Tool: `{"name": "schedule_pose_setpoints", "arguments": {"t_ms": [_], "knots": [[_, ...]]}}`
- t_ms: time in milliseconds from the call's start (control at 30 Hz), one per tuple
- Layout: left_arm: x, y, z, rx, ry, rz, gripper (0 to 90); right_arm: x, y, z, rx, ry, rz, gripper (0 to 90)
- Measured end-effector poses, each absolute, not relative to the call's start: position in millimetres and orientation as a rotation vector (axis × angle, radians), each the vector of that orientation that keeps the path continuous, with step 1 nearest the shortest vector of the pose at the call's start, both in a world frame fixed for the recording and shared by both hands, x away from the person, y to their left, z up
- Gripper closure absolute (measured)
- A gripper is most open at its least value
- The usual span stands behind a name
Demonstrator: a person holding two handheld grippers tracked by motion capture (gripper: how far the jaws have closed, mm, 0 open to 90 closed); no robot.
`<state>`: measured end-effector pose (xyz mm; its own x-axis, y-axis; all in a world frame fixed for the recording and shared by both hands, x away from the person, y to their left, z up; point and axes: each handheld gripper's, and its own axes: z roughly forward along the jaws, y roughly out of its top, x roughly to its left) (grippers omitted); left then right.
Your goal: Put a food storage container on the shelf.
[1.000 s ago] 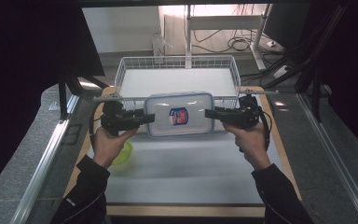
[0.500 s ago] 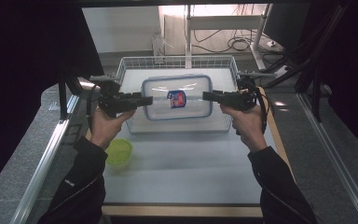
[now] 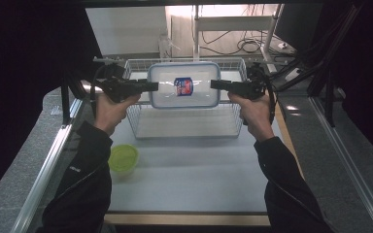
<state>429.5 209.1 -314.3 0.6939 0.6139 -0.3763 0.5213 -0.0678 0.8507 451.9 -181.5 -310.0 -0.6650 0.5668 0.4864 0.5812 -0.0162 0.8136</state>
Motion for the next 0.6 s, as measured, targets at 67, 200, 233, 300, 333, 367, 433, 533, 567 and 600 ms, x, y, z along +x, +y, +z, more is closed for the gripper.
{"name": "schedule_pose_setpoints", "arguments": {"t_ms": [67,200,233,300,333,367,433,533,567,600], "knots": [[436,209,-313,1.716,0.918,0.092,49.4,457,-182,-310,-1.302,-2.177,-1.818,53.2],[447,208,-313,1.705,0.932,0.085,49.4,468,-182,-310,-1.322,-2.158,-1.816,52.9],[449,208,-314,1.700,0.937,0.084,49.4,470,-183,-310,-1.326,-2.156,-1.812,52.9],[451,207,-315,1.688,0.948,0.080,49.4,477,-182,-311,-1.336,-2.145,-1.815,52.7],[452,207,-315,1.686,0.950,0.081,49.4,477,-182,-311,-1.336,-2.145,-1.815,52.7],[453,208,-316,1.686,0.945,0.083,49.3,479,-182,-310,-1.338,-2.144,-1.813,52.6],[454,208,-317,1.683,0.936,0.092,49.3,481,-182,-310,-1.336,-2.146,-1.815,52.5],[452,208,-320,1.678,0.913,0.128,48.5,482,-181,-310,-1.332,-2.159,-1.814,51.9],[452,207,-321,1.677,0.906,0.143,47.9,482,-181,-310,-1.330,-2.163,-1.819,51.7],[451,206,-322,1.677,0.903,0.158,47.1,482,-180,-310,-1.328,-2.172,-1.820,51.6]]}}
